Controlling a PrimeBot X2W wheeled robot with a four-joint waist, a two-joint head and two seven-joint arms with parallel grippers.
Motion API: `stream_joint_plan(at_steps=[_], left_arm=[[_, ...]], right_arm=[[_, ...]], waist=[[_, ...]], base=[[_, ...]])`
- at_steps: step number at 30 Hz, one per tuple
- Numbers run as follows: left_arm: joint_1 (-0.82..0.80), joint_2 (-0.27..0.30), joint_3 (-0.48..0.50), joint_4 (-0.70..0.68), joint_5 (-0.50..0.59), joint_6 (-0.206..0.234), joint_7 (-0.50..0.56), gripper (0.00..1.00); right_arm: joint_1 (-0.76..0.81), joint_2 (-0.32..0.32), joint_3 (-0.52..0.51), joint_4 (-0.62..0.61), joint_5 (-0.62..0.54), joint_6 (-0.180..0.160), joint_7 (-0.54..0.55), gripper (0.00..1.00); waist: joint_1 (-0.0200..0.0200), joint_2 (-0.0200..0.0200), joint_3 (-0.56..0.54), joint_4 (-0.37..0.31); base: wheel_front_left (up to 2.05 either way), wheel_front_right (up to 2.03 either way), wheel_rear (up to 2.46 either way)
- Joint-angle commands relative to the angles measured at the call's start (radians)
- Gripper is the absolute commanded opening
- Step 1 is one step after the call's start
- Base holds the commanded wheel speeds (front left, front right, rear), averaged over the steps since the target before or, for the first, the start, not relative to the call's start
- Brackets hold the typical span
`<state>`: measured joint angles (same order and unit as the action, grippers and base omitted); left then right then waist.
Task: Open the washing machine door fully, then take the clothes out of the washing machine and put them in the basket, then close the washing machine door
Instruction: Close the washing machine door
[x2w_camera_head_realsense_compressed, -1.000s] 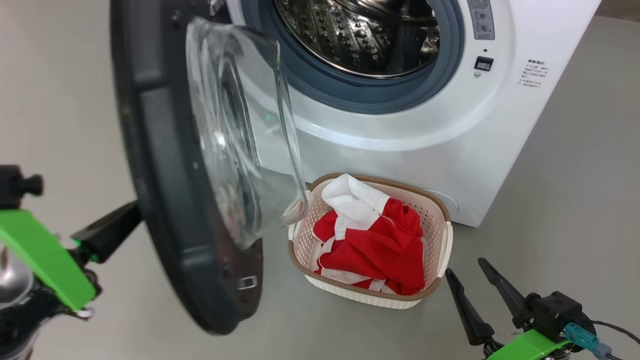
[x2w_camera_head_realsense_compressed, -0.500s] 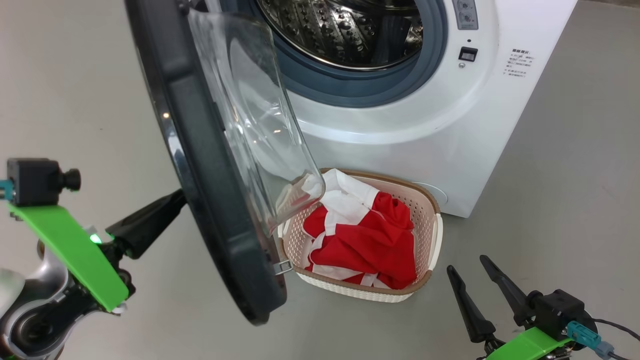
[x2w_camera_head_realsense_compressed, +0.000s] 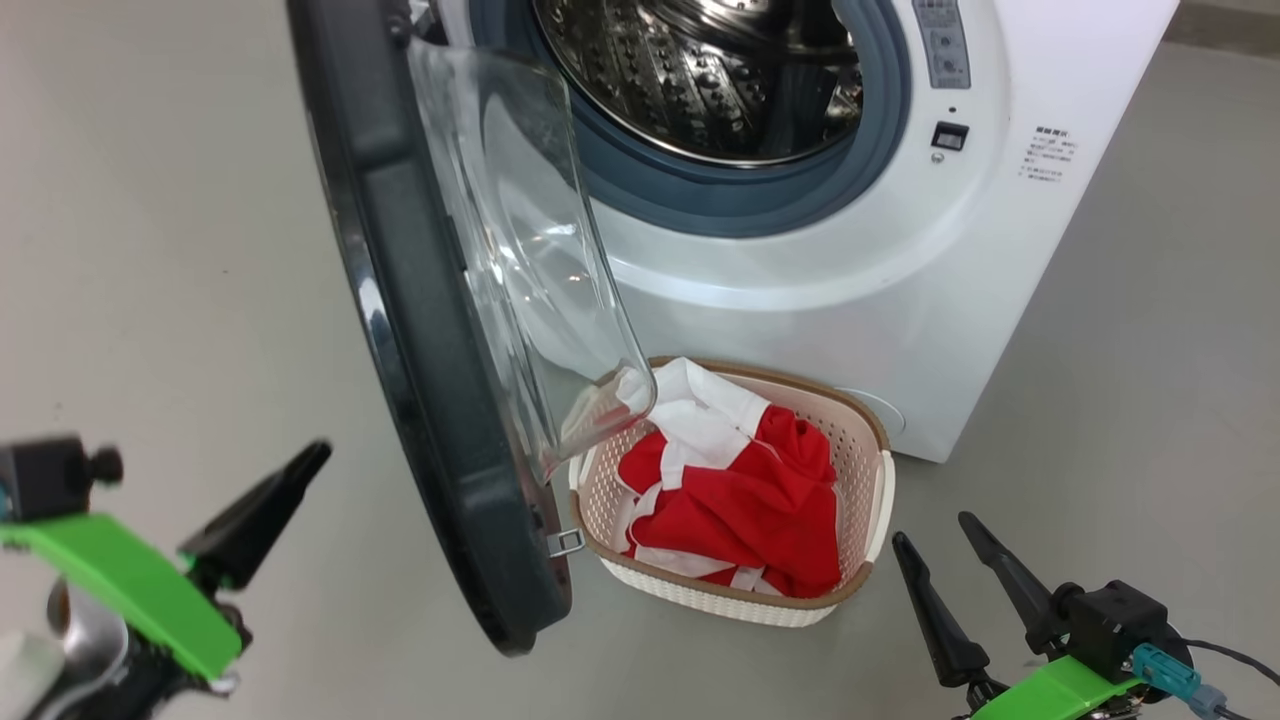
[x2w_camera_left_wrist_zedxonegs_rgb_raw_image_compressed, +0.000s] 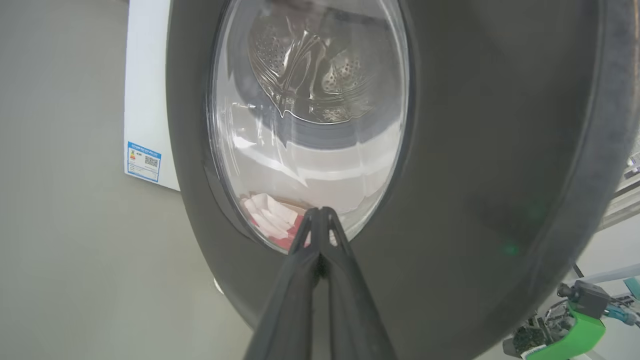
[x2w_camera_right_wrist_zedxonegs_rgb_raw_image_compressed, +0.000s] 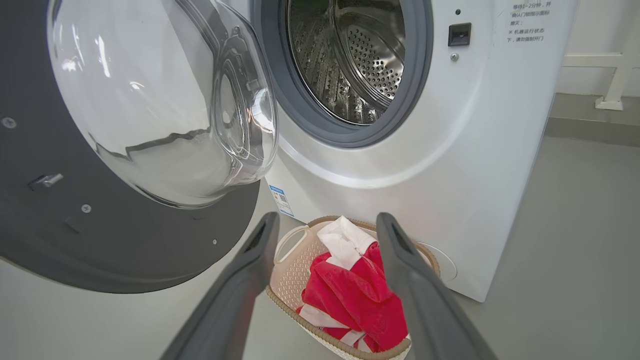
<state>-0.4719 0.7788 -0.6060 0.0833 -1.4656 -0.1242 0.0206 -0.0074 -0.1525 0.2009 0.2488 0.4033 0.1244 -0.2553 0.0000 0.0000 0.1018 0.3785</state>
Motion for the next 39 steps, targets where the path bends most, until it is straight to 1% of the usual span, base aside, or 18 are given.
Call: stream_joint_plan(at_steps=[1,2,3,4,5,7,8,9,10,11,12,13,19,24,28,30,33,39], left_arm=[[0.005,0.047,0.037,0.019,0.006,-0.007,-0.038,0.11],[0.017,0.042,0.034,0.032,0.004,-0.007,-0.053,0.11],[0.029,0.036,0.031,0.044,-0.001,-0.007,-0.068,0.15],[0.029,0.036,0.031,0.044,-0.001,-0.007,-0.068,0.15],[0.041,0.033,0.029,0.058,-0.002,-0.007,-0.085,0.21],[0.063,0.023,0.024,0.082,-0.008,-0.007,-0.117,0.25],[0.075,0.016,0.024,0.094,-0.014,-0.007,-0.134,0.32],[0.086,0.010,0.023,0.106,-0.019,-0.007,-0.150,0.42],[0.096,0.004,0.019,0.116,-0.023,-0.007,-0.162,0.45],[0.104,-0.001,0.018,0.127,-0.031,-0.007,-0.171,0.56],[0.120,-0.013,0.020,0.145,-0.044,-0.007,-0.197,0.95],[0.129,-0.022,0.023,0.154,-0.052,-0.007,-0.209,1.00],[0.181,-0.081,0.030,0.224,-0.056,-0.007,-0.262,1.00],[0.212,-0.142,0.056,0.280,-0.075,-0.007,-0.276,1.00],[0.227,-0.174,0.075,0.325,-0.051,-0.007,-0.280,1.00],[0.229,-0.188,0.091,0.351,-0.025,-0.007,-0.281,1.00],[0.233,-0.221,0.159,0.379,0.026,-0.007,-0.282,1.00],[0.250,-0.300,0.307,0.410,0.239,-0.007,-0.282,1.00]], right_arm=[[-0.006,-0.004,0.021,-0.023,-0.008,0.006,-0.006,1.00],[-0.003,-0.004,0.021,-0.023,-0.007,0.006,-0.006,1.00],[-0.001,-0.003,0.022,-0.023,-0.007,0.006,-0.006,1.00],[-0.001,-0.003,0.022,-0.023,-0.007,0.006,-0.006,1.00],[0.002,-0.003,0.023,-0.023,-0.007,0.006,-0.006,1.00],[0.005,-0.003,0.024,-0.023,-0.006,0.006,-0.006,1.00],[0.006,-0.003,0.024,-0.023,-0.006,0.006,-0.006,1.00],[0.007,-0.004,0.025,-0.023,-0.005,0.006,-0.006,1.00],[0.008,-0.004,0.026,-0.023,-0.005,0.006,-0.006,1.00],[0.009,-0.005,0.027,-0.022,-0.005,0.006,-0.006,1.00],[0.010,-0.005,0.028,-0.022,-0.005,0.006,-0.006,1.00],[0.011,-0.006,0.028,-0.022,-0.005,0.006,-0.006,1.00],[0.015,-0.006,0.035,-0.018,-0.001,0.006,-0.006,1.00],[0.017,-0.006,0.040,-0.016,-0.001,0.006,-0.006,1.00],[0.017,-0.005,0.042,-0.015,0.000,0.006,-0.006,1.00],[0.017,-0.004,0.043,-0.014,0.000,0.006,-0.006,1.00],[0.017,-0.003,0.043,-0.013,0.001,0.006,-0.006,1.00],[0.016,0.000,0.043,-0.013,0.001,0.006,-0.006,1.00]], waist=[[0.0000,0.0000,-0.012,0.007],[0.0000,0.0000,-0.015,0.009],[0.0000,0.0000,-0.019,0.010],[0.0000,0.0000,-0.019,0.010],[0.0000,0.0000,-0.021,0.011],[0.0000,0.0000,-0.024,0.012],[0.0000,0.0000,-0.025,0.013],[0.0000,0.0000,-0.026,0.013],[0.0000,0.0000,-0.028,0.013],[0.0000,0.0000,-0.029,0.013],[0.0000,0.0000,-0.031,0.013],[0.0000,0.0000,-0.032,0.013],[0.0000,0.0000,-0.038,0.013],[0.0000,0.0000,-0.039,0.012],[0.0000,0.0000,-0.040,0.009],[0.0000,0.0000,-0.041,0.007],[0.0000,0.0000,-0.042,0.005],[0.0000,0.0000,-0.041,-0.001]], base=[[0.00,0.00,0.00],[0.00,0.00,0.00],[0.00,0.00,0.00],[0.00,0.00,0.00],[0.00,0.00,0.00],[0.00,0.00,0.00],[0.00,0.00,0.00],[0.00,0.00,0.00],[0.00,0.00,0.00],[0.00,0.00,0.00],[0.00,0.00,0.00],[0.00,0.00,0.00],[0.00,0.00,0.00],[0.00,0.00,0.00],[0.00,0.00,0.00],[0.00,0.00,0.00],[0.00,0.00,0.00],[0.00,0.00,0.00]])
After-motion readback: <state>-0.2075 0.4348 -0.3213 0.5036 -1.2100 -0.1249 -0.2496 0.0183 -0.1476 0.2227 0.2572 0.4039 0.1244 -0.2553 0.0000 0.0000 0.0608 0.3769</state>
